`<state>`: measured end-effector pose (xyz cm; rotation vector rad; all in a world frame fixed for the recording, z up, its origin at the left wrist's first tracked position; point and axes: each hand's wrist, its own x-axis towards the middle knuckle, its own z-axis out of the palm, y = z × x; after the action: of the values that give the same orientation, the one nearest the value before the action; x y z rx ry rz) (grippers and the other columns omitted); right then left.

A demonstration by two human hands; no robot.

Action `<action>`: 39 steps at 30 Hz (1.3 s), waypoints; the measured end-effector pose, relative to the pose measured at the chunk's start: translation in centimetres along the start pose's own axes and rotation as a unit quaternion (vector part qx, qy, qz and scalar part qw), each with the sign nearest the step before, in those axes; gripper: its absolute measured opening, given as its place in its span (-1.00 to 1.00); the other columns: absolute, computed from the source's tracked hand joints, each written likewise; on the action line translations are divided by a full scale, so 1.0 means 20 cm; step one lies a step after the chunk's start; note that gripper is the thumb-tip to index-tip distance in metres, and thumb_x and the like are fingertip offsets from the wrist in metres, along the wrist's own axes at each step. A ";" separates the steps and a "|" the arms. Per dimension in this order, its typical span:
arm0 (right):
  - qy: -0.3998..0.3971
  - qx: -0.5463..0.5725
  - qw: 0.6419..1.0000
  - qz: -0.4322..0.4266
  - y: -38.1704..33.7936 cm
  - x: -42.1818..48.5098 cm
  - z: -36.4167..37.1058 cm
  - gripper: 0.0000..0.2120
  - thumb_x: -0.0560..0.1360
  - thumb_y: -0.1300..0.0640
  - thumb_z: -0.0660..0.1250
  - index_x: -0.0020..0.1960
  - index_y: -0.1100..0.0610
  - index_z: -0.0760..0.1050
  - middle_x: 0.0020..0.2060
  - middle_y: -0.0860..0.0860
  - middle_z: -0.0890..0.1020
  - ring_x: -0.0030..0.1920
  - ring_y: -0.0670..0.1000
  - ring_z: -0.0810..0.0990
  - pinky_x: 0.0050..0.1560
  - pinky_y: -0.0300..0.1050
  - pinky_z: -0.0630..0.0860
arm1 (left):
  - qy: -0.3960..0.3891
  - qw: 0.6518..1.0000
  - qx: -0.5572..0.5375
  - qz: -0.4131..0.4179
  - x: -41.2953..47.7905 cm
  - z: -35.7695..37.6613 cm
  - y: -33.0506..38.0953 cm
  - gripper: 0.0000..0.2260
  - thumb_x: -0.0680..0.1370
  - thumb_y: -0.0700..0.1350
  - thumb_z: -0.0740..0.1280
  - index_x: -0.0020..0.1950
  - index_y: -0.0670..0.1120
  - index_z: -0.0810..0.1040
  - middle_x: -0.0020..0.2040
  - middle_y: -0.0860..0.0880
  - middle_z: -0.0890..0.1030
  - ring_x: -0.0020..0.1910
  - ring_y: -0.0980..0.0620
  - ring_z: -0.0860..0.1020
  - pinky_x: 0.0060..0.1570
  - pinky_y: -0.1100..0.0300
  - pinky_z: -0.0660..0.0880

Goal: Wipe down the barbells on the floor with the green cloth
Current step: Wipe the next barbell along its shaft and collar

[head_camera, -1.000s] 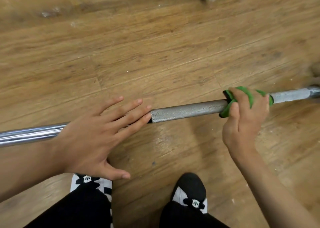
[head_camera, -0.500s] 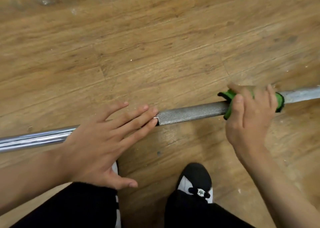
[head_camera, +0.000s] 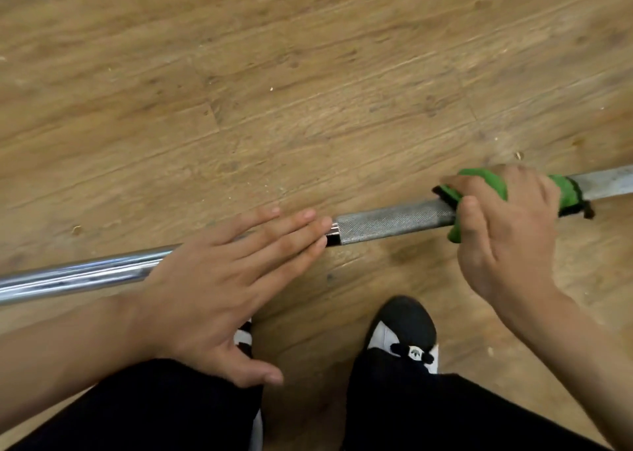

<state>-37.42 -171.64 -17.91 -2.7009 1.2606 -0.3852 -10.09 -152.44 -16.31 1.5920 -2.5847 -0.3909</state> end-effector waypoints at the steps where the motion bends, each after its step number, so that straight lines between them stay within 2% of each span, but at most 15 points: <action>1: 0.022 -0.014 0.998 0.054 0.01 -0.01 -0.01 -0.30 0.74 -0.17 -0.19 0.12 0.20 0.65 -0.03 0.25 0.53 0.04 0.29 0.49 0.22 0.22 0.30 | 0.005 1.000 -0.006 0.001 0.00 0.01 0.01 0.04 0.51 0.56 -0.01 0.62 -0.30 0.23 0.67 -0.24 0.18 0.67 -0.17 0.12 0.63 -0.11 0.04; 3: 0.043 -0.004 0.993 0.106 -0.10 -0.02 0.01 -0.30 0.73 -0.18 -0.18 0.01 0.19 0.63 -0.07 0.27 0.49 0.02 0.26 0.45 0.23 0.23 0.31 | 0.009 1.000 -0.013 0.004 0.00 0.02 0.02 0.06 0.51 0.57 -0.02 0.62 -0.32 0.23 0.66 -0.26 0.18 0.67 -0.18 0.13 0.63 -0.10 0.04; 4: 0.039 0.017 0.995 0.093 -0.20 -0.03 0.03 -0.32 0.73 -0.20 -0.17 -0.02 0.17 0.62 -0.08 0.26 0.48 0.01 0.23 0.42 0.20 0.20 0.30 | 0.010 1.000 -0.014 0.006 0.00 0.02 0.03 0.06 0.51 0.57 -0.02 0.61 -0.32 0.23 0.66 -0.27 0.18 0.67 -0.19 0.13 0.63 -0.10 0.05; 8: -0.029 0.072 0.995 -0.067 -0.48 -0.08 0.08 -0.38 0.71 -0.22 -0.10 0.16 0.06 0.66 0.01 0.18 0.55 -0.01 0.19 0.48 0.09 0.11 0.31 | 0.014 1.000 -0.020 0.015 -0.01 0.02 0.04 -0.01 0.56 0.51 -0.03 0.60 -0.33 0.25 0.65 -0.29 0.19 0.67 -0.20 0.14 0.63 -0.11 0.06; 11: -0.049 0.049 0.986 -0.150 -0.30 -0.08 0.05 -0.40 0.73 -0.20 -0.10 0.30 0.10 0.62 0.06 0.20 0.57 -0.01 0.22 0.51 0.07 0.11 0.32 | 0.011 1.000 0.006 0.021 -0.02 0.04 0.04 -0.05 0.59 0.47 0.00 0.62 -0.32 0.23 0.66 -0.27 0.18 0.67 -0.19 0.13 0.63 -0.12 0.04; 14: 0.008 0.005 0.998 -0.055 0.02 -0.08 0.02 -0.37 0.74 -0.17 -0.11 0.25 0.18 0.63 -0.02 0.23 0.57 -0.05 0.24 0.49 0.08 0.16 0.32 | 0.021 0.998 0.048 0.038 -0.02 0.06 0.03 -0.07 0.59 0.45 0.07 0.62 -0.32 0.22 0.66 -0.27 0.17 0.67 -0.19 0.13 0.64 -0.13 0.02; 17: 0.082 -0.021 0.994 0.065 0.24 -0.08 0.00 -0.32 0.73 -0.18 -0.15 0.26 0.22 0.61 0.02 0.26 0.60 0.01 0.24 0.46 0.19 0.23 0.31 | 0.024 0.997 0.060 0.035 -0.01 0.06 0.01 -0.05 0.58 0.46 0.11 0.63 -0.32 0.21 0.66 -0.26 0.17 0.67 -0.16 0.13 0.64 -0.14 0.00; 21: 0.173 0.064 0.972 0.144 0.05 -0.03 0.09 -0.19 0.67 -0.32 -0.17 0.20 0.23 0.65 0.10 0.30 0.54 0.21 0.25 0.48 0.40 0.47 0.23 | 0.022 0.995 0.097 0.018 0.01 0.07 -0.01 -0.12 0.62 0.40 0.13 0.66 -0.27 0.15 0.69 -0.22 0.11 0.68 -0.17 0.09 0.63 -0.19 0.00; 23: 0.151 0.089 0.981 0.089 -0.19 -0.07 0.16 -0.21 0.65 -0.34 -0.15 0.22 0.19 0.66 0.15 0.29 0.54 0.28 0.28 0.49 0.53 0.41 0.09 | 0.023 0.993 0.113 0.011 0.02 0.06 -0.04 -0.15 0.64 0.37 0.13 0.68 -0.24 0.12 0.70 -0.21 0.09 0.68 -0.19 0.07 0.63 -0.20 -0.01; 25: 0.095 0.080 0.991 -0.048 -0.30 -0.09 0.20 -0.30 0.65 -0.31 -0.08 0.33 0.11 0.62 0.25 0.27 0.54 0.34 0.26 0.49 0.58 0.26 0.03 | 0.026 0.993 0.117 0.005 0.04 0.05 -0.07 -0.16 0.64 0.36 0.14 0.68 -0.23 0.12 0.70 -0.20 0.10 0.68 -0.20 0.08 0.63 -0.20 -0.01; 27: 0.072 0.037 0.984 -0.156 -0.19 -0.04 0.20 -0.41 0.66 -0.27 -0.05 0.43 0.02 0.51 0.30 0.26 0.56 0.32 0.24 0.52 0.58 0.19 0.08 | 0.026 0.992 0.122 -0.004 0.05 0.04 -0.10 -0.16 0.64 0.36 0.12 0.69 -0.22 0.09 0.70 -0.19 0.08 0.68 -0.21 0.08 0.63 -0.21 0.01; 28: 0.085 0.019 0.983 -0.159 -0.07 0.00 0.20 -0.43 0.67 -0.25 -0.06 0.44 0.01 0.49 0.28 0.27 0.58 0.29 0.24 0.55 0.58 0.20 0.10 | 0.025 0.992 0.125 -0.009 0.06 0.03 -0.11 -0.16 0.65 0.36 0.11 0.69 -0.22 0.08 0.70 -0.19 0.08 0.68 -0.22 0.08 0.62 -0.22 0.02; 33: 0.178 -0.001 0.982 0.068 0.42 0.16 0.12 -0.30 0.71 -0.25 -0.13 0.29 0.21 0.58 0.15 0.25 0.60 0.23 0.27 0.51 0.48 0.49 0.11 | 0.025 0.993 0.109 -0.031 0.12 -0.01 -0.22 -0.20 0.66 0.34 0.06 0.69 -0.22 0.09 0.70 -0.19 0.11 0.68 -0.23 0.08 0.61 -0.23 0.03; 37: 0.191 0.064 0.971 0.129 0.15 0.27 0.15 -0.25 0.68 -0.30 -0.14 0.19 0.18 0.66 0.18 0.27 0.54 0.29 0.31 0.48 0.53 0.43 0.08 | 0.021 0.993 0.115 -0.035 0.16 -0.04 -0.31 -0.16 0.65 0.37 0.04 0.69 -0.25 0.08 0.70 -0.20 0.11 0.68 -0.22 0.09 0.62 -0.23 0.01; 39: 0.168 0.084 0.979 0.083 -0.11 0.29 0.24 -0.27 0.67 -0.29 -0.12 0.22 0.16 0.67 0.22 0.27 0.54 0.33 0.31 0.47 0.59 0.32 -0.02 | 0.014 0.992 0.117 -0.038 0.19 -0.06 -0.36 -0.15 0.65 0.38 0.03 0.69 -0.25 0.06 0.70 -0.20 0.11 0.68 -0.23 0.09 0.62 -0.24 -0.01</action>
<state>-30.84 -174.50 -20.97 -2.4360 1.4465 -0.9128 -5.40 -158.97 -17.29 1.7584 -2.6367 -0.0696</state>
